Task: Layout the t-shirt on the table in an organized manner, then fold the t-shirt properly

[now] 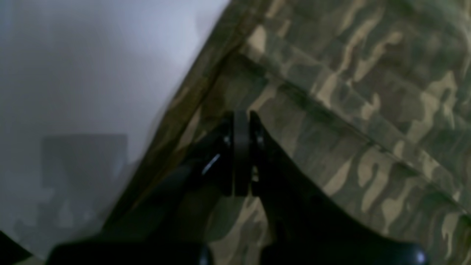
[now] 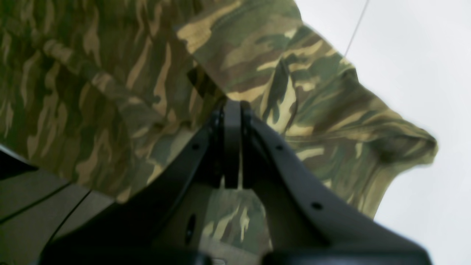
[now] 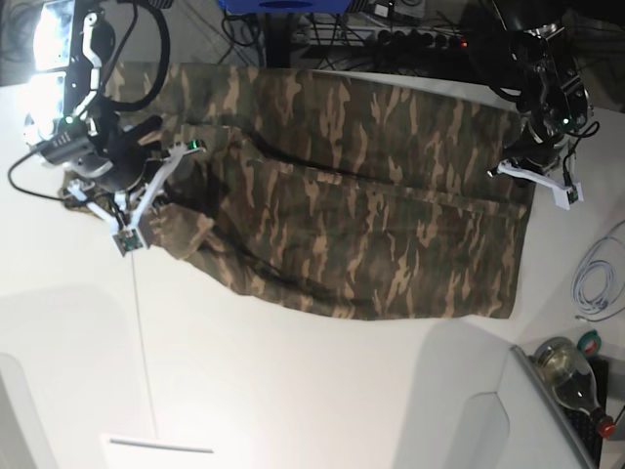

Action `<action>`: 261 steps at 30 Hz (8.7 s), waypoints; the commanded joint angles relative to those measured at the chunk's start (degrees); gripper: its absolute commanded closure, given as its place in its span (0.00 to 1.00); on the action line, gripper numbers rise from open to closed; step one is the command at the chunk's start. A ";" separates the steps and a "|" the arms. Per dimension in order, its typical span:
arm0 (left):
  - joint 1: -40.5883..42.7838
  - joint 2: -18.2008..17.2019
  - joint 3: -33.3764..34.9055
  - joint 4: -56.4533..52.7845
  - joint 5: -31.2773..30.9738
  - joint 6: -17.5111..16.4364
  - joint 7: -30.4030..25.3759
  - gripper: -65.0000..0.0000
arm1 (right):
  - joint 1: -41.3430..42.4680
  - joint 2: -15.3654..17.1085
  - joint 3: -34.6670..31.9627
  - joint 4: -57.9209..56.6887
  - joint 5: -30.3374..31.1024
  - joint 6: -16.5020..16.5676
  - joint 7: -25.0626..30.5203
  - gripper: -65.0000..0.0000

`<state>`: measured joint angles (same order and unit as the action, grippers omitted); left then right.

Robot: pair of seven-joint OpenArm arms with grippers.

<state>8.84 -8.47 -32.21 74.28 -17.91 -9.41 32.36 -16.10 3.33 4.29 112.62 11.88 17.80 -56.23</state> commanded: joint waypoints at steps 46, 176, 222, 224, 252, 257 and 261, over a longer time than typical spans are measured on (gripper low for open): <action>0.96 -0.63 -0.54 6.64 5.74 -0.30 -0.58 1.00 | 22.65 7.79 2.52 -39.96 16.47 5.27 4.93 0.41; 5.09 -9.68 0.07 9.98 6.09 -14.19 5.57 1.00 | 3.22 8.58 -32.12 -14.82 0.56 -6.15 9.77 1.00; -15.30 7.11 -22.34 0.84 1.96 -6.72 5.84 0.63 | 3.48 8.58 -32.21 -13.32 0.65 -6.24 9.77 1.00; -16.01 6.84 -22.34 -0.92 1.69 -6.63 5.84 0.63 | 3.48 8.58 -32.21 -13.32 0.65 -6.24 9.77 1.00; -20.75 6.93 -16.89 -9.36 2.66 -0.39 5.84 0.77 | 4.01 8.58 -31.94 -13.41 0.65 -6.24 9.85 1.00; -19.35 6.84 -16.72 -4.79 2.83 -0.39 5.93 1.00 | 4.98 8.58 -31.86 -13.41 0.65 -6.51 10.03 1.00; -17.15 7.11 -15.22 0.31 2.57 -0.39 8.12 1.00 | 4.89 7.70 -31.86 -11.39 0.82 -6.51 9.77 0.93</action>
<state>-7.40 -1.19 -47.83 73.65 -14.68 -9.17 40.66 -11.55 11.64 -27.57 99.68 11.64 11.29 -47.86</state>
